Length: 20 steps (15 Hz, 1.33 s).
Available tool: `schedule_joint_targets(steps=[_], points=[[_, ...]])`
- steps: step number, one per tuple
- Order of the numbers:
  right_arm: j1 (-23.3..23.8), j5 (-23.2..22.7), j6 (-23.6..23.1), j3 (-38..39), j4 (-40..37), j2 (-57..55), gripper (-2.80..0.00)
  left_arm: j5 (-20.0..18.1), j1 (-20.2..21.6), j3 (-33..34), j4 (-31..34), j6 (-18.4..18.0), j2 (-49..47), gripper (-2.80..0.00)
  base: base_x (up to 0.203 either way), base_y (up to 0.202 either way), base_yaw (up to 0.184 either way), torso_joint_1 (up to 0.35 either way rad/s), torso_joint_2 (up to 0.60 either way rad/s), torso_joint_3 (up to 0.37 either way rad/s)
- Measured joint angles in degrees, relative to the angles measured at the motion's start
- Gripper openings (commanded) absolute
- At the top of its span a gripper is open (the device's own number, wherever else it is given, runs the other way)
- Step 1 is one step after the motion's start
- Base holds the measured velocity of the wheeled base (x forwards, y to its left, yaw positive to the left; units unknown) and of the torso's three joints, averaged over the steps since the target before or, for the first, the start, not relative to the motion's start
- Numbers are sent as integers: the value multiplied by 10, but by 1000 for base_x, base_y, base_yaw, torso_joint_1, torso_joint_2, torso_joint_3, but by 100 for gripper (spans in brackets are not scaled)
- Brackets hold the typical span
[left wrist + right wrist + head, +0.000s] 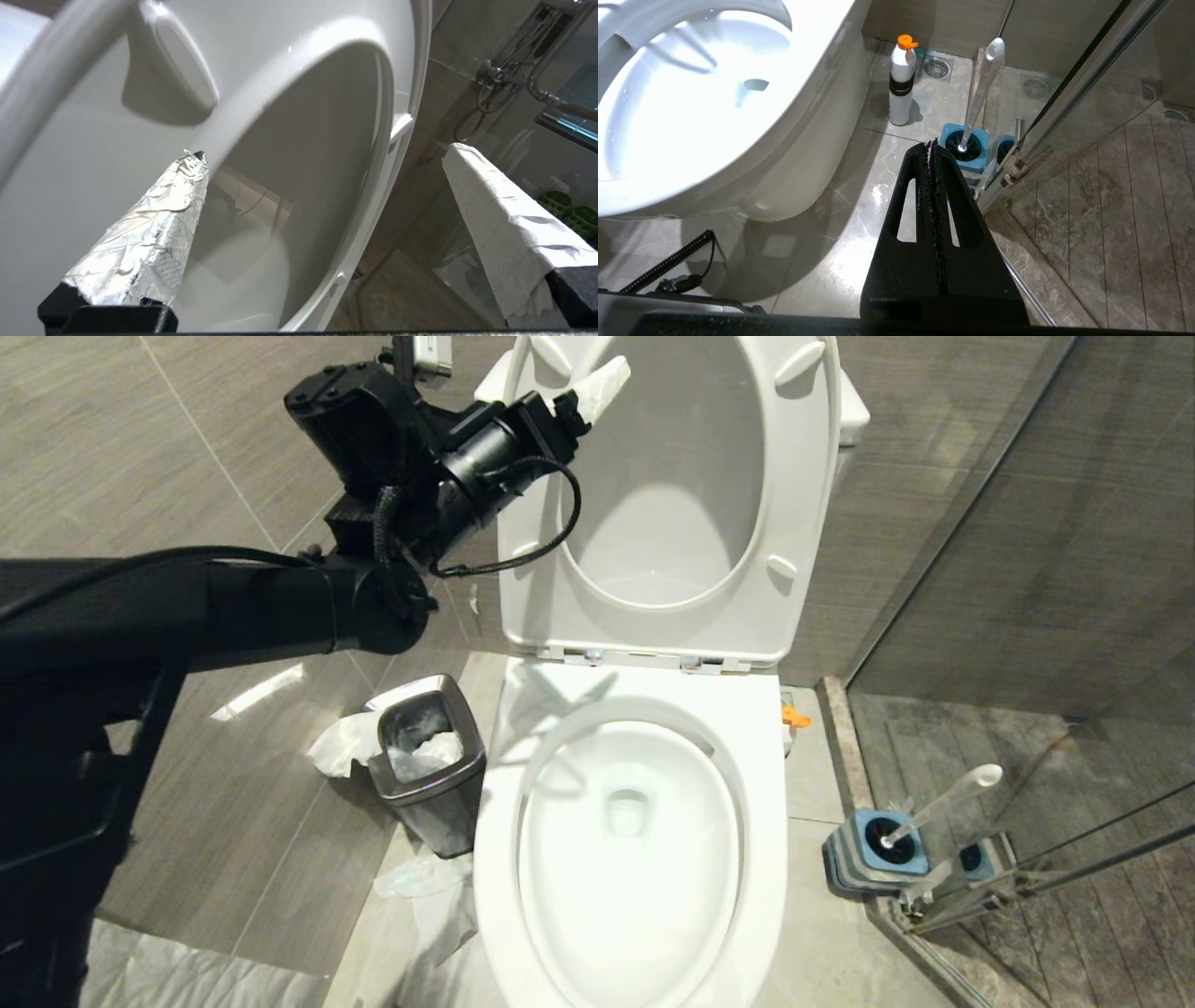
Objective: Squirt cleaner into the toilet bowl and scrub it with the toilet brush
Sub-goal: Use the left hand to lift the toilet lid slightly, then pour in the cleaning agent
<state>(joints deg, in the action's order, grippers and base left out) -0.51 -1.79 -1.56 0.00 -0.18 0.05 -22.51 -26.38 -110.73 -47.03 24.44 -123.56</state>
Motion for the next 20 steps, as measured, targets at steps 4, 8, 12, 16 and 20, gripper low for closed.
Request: schedule_joint_targets(steps=[4,8,12,16,20], points=[[0,0,0,0,0,0,-280,-2,13,2,38,20,31,0,0,0,0,0,0,0],[0,0,0,0,0,0,-280,-1,26,3,103,19,76,0,0,0,0,0,0,0],[0,0,0,0,0,0,-280,0,42,23,119,8,122,0,0,0,0,0,0,0],[0,0,0,0,0,0,-280,-1,64,64,171,7,175,0,0,0,0,0,0,0],[0,0,0,0,0,0,-280,9,80,71,313,-37,238,0,0,0,0,0,0,0]])
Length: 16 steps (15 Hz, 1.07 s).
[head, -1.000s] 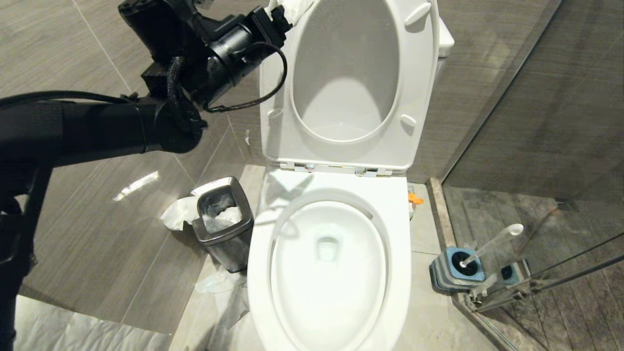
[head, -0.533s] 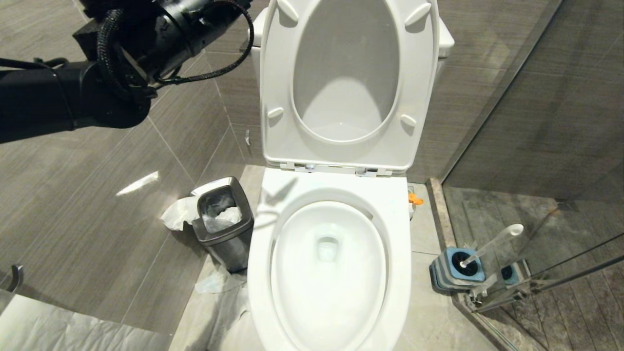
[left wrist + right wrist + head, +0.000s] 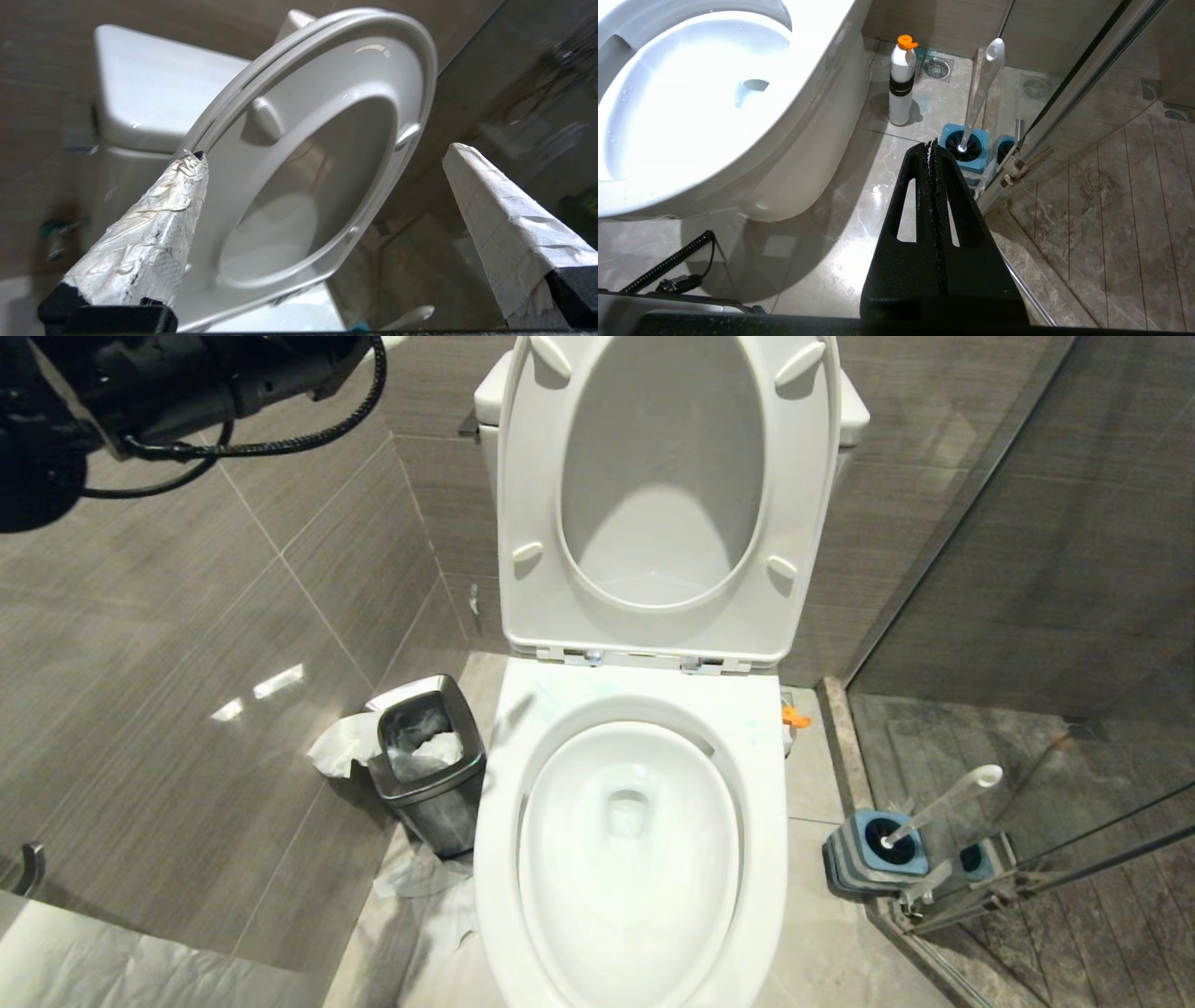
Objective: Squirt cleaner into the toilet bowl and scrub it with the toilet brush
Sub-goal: Pour in the cleaning agent
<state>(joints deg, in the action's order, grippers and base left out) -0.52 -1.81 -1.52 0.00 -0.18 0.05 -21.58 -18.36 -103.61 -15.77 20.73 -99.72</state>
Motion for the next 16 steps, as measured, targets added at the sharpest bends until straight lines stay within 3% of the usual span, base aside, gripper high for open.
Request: schedule_joint_targets(steps=[5,8,11,16], points=[[0,0,0,0,0,0,-280,67,9,2,160,-81,69,0,0,0,0,0,0,0],[0,0,0,0,0,0,-280,109,10,3,193,-143,91,0,0,0,0,0,0,0],[0,0,0,0,0,0,-280,117,18,3,195,-201,106,0,0,0,0,0,0,0],[0,0,0,0,0,0,-280,117,61,32,249,-231,159,0,0,0,0,0,0,0]])
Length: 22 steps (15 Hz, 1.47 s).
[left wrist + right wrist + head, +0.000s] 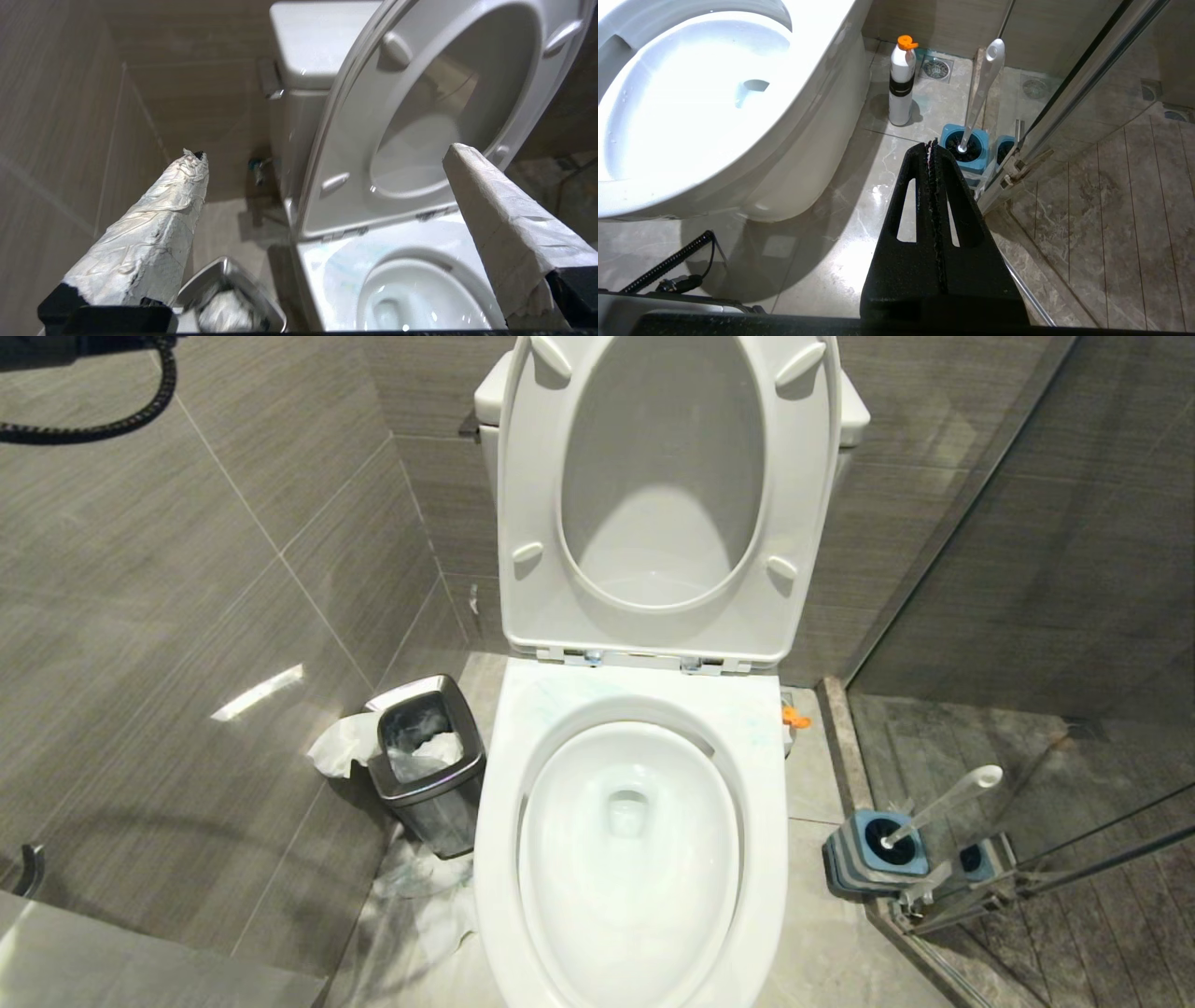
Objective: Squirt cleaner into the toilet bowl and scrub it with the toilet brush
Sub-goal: Pour in the cleaning agent
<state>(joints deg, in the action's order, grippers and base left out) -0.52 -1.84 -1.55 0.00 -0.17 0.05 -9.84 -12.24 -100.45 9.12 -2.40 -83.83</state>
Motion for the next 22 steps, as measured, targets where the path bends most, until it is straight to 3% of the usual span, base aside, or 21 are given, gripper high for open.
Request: schedule_joint_targets(steps=[5,17,18,22], points=[[0,0,0,0,0,0,-280,0,35,32,35,-11,70,0,0,0,0,0,0,0],[0,0,0,0,0,0,-280,0,39,35,31,-5,99,0,0,0,0,0,0,0],[0,0,0,0,0,0,-280,0,39,38,31,-5,100,-280,0,0,0,0,0,0],[0,0,0,0,0,0,-280,-1,39,48,28,-4,106,-280,0,0,0,0,0,0]])
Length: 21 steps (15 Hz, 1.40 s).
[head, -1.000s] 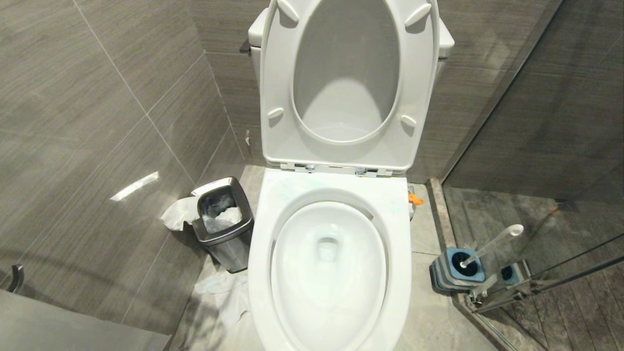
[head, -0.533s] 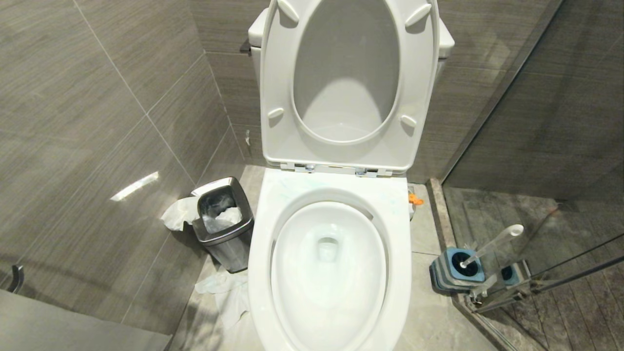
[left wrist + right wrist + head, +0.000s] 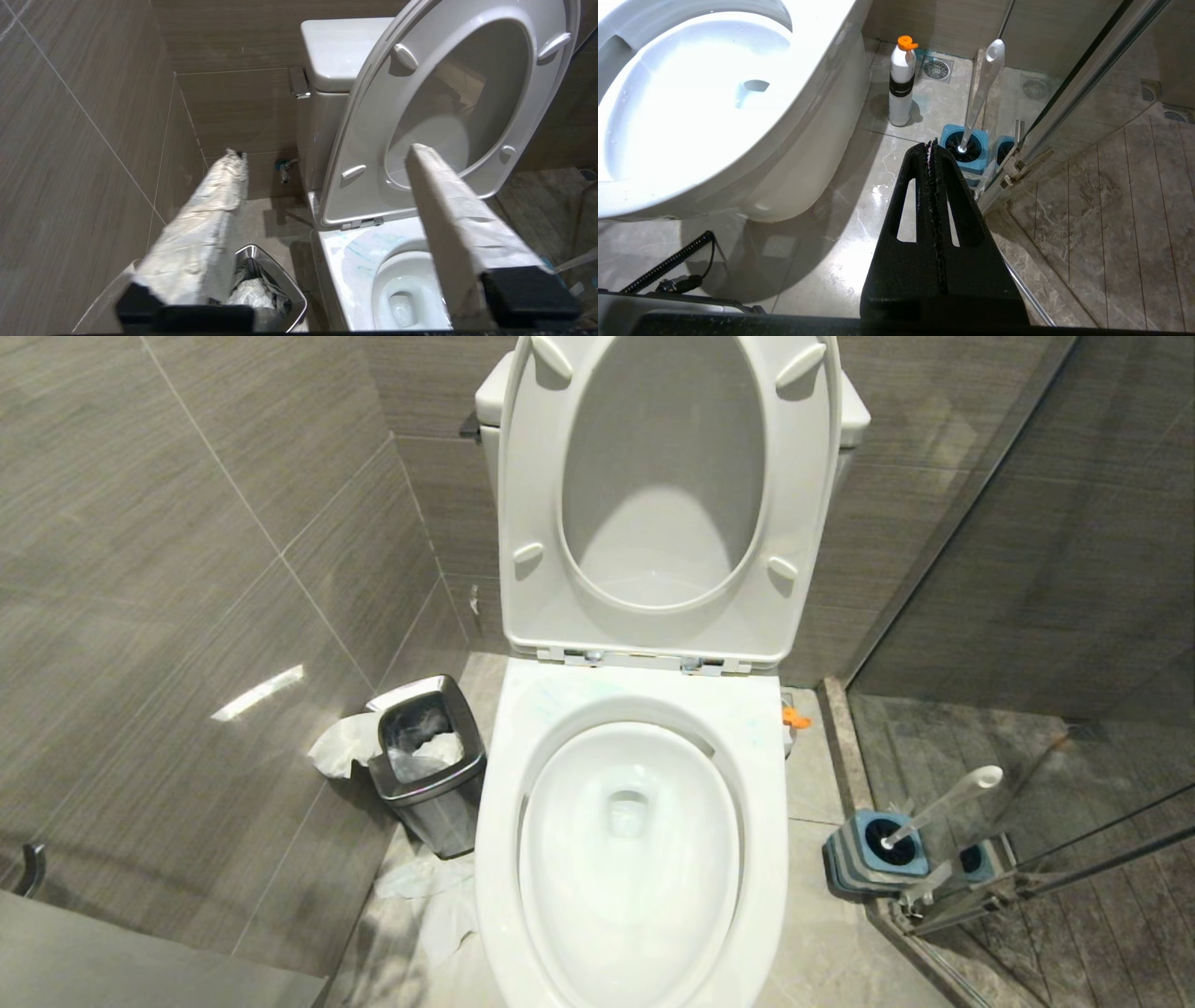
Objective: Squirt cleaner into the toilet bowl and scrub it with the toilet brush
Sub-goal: Pour in the cleaning agent
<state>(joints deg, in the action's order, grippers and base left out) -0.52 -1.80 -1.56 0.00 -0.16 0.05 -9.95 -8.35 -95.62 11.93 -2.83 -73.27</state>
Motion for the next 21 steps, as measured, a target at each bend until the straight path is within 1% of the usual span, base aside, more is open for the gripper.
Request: schedule_joint_targets(steps=[8,11,14,18,21], points=[[0,0,0,0,0,0,-280,-1,0,3,4,1,17,-280,0,0,0,0,0,0],[0,0,0,0,0,0,-280,-1,0,15,6,1,34,-280,0,0,0,0,0,0],[0,0,0,0,0,0,-280,-4,19,30,6,0,68,-280,0,0,0,0,0,0],[0,0,0,0,0,0,-280,-5,52,33,5,2,131,-280,0,0,0,0,0,0],[0,0,0,0,0,0,-280,-5,75,34,6,21,183,-280,0,0,0,0,0,0]])
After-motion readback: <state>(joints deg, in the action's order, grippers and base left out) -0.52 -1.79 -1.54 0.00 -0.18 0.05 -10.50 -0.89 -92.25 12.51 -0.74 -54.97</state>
